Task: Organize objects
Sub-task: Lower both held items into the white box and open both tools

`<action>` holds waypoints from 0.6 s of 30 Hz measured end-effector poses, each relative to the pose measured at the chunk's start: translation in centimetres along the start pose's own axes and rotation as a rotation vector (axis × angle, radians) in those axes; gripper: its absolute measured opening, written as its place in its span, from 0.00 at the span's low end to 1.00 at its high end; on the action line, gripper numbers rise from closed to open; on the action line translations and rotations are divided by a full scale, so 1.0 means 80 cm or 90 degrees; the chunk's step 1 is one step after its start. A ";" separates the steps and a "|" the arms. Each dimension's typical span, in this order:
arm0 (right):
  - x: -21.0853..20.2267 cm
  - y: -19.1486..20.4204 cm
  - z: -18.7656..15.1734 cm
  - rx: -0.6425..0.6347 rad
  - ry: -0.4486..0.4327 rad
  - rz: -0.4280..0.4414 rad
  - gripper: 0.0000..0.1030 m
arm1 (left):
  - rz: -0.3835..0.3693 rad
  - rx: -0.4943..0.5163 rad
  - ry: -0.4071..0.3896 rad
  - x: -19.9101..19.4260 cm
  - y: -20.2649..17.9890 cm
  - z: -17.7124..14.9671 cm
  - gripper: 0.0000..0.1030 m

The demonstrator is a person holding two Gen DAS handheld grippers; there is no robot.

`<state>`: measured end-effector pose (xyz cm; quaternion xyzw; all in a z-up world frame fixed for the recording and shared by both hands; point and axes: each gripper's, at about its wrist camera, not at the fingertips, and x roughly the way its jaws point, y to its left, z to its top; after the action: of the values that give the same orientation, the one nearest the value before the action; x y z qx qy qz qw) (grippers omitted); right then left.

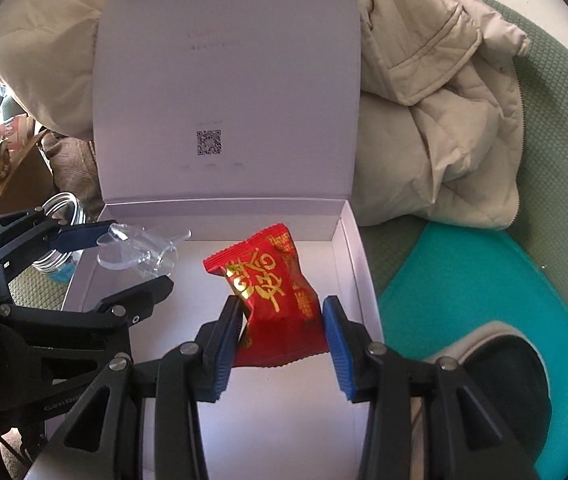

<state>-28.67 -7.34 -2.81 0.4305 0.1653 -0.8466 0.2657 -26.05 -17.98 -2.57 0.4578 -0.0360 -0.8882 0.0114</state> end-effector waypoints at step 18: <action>0.033 -0.002 0.010 -0.036 0.082 -0.004 0.41 | -0.007 0.044 0.116 0.036 -0.015 0.000 0.58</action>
<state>-30.62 -8.42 -4.50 0.4757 0.2071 -0.8132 0.2638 -27.69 -16.97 -4.98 0.5368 -0.0633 -0.8413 -0.0060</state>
